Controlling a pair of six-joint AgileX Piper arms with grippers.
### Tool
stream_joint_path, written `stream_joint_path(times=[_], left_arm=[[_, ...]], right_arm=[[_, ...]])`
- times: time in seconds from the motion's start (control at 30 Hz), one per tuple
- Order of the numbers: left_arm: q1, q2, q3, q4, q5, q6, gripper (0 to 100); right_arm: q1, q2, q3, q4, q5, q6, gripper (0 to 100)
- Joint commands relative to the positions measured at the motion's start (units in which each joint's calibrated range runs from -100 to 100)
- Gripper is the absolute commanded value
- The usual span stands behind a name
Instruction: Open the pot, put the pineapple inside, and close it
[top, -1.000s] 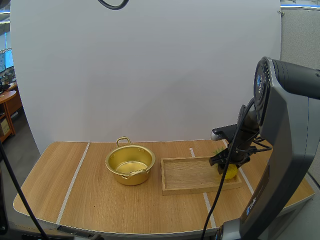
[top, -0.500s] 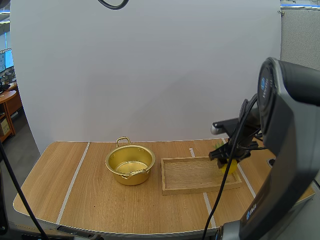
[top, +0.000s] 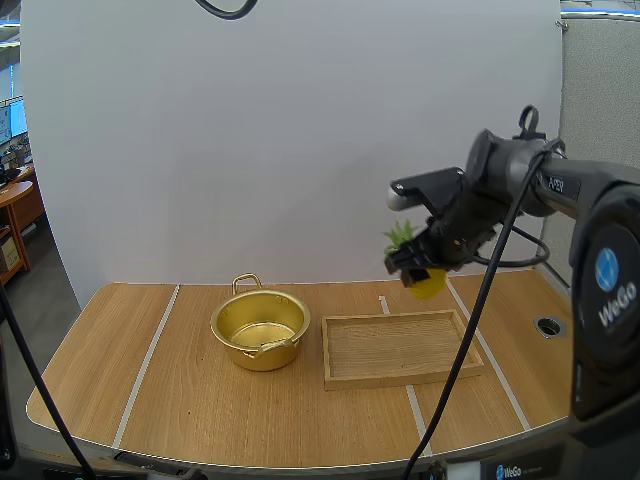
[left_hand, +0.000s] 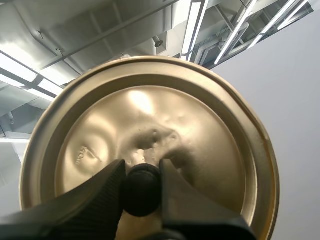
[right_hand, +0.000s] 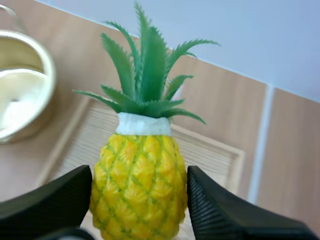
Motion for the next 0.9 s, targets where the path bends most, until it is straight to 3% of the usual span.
stream_joint_path(times=[0.0, 0.33, 0.87], left_arm=[[-0.11, 0.0, -0.4, -0.1, -1.9, -0.5, 0], [-0.11, 0.0, -0.4, -0.1, -1.9, -0.5, 0], [-0.11, 0.0, -0.4, -0.1, -1.9, -0.5, 0]], right_arm=[[4.6, -1.0, -3.4, 4.0, 4.8, -0.5, 0], [14.7, 1.3, -5.1, 4.8, 4.8, 2.4, 0], [23.6, 15.4, -14.0, 4.7, 2.8, 4.0, 0]])
